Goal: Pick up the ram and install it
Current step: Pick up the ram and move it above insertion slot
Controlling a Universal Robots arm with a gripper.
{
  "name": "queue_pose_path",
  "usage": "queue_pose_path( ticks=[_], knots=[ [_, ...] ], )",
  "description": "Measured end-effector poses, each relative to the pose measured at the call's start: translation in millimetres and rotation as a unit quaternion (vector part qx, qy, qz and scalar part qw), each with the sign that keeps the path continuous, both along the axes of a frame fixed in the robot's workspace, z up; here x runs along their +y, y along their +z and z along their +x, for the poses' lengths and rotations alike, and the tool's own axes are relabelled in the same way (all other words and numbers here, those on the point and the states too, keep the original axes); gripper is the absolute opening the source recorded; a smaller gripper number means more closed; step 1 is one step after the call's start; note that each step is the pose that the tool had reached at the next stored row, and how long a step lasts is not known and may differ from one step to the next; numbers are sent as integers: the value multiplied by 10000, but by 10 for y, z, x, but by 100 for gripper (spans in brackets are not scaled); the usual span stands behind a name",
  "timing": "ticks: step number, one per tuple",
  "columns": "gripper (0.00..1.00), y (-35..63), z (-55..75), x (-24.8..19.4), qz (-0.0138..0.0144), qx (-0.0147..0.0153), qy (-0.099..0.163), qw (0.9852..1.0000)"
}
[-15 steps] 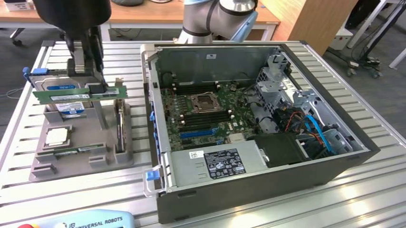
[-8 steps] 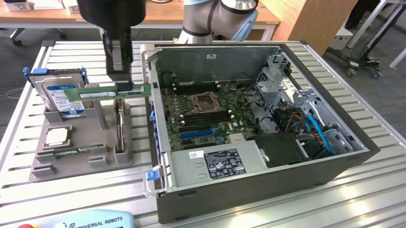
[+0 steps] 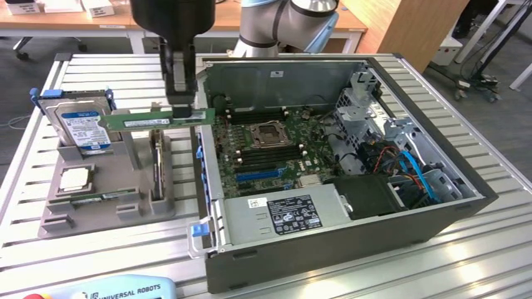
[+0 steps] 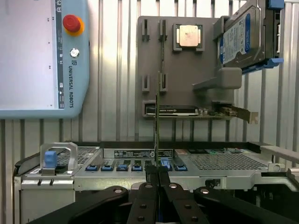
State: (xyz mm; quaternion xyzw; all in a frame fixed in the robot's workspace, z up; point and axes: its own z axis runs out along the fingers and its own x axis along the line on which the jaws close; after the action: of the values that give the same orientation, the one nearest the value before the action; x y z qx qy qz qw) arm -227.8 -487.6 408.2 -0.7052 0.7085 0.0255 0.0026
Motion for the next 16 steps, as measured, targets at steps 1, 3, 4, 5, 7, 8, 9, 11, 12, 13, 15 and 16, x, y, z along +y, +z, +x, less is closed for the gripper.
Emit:
queue_pose_path(
  ticks=[1, 3, 4, 5, 7, 8, 9, 11, 12, 13, 15, 16],
  knots=[
    [11, -1, 27, 1, 1, -1, 0, 10000],
    [11, -1, 83, 2, 0, 0, 0, 10000],
    [11, 0, 109, 3, 0, 0, 0, 10000],
    [11, -1, 136, 4, 0, 0, 0, 10000],
    [11, 0, 192, 5, 0, 0, 0, 10000],
    [11, -1, 222, 5, 0, 0, 0, 10000],
    [11, 0, 252, 5, 0, 0, 1, 10000],
    [11, -1, 309, 7, 0, 0, -1, 10000],
    [11, -1, 338, 8, 0, 0, 0, 10000],
    [11, -1, 366, 8, 1, 0, 0, 10000],
    [11, -1, 425, 9, 0, 0, 0, 10000],
    [11, -1, 454, 10, 1, 0, 1, 10000]
  ],
)
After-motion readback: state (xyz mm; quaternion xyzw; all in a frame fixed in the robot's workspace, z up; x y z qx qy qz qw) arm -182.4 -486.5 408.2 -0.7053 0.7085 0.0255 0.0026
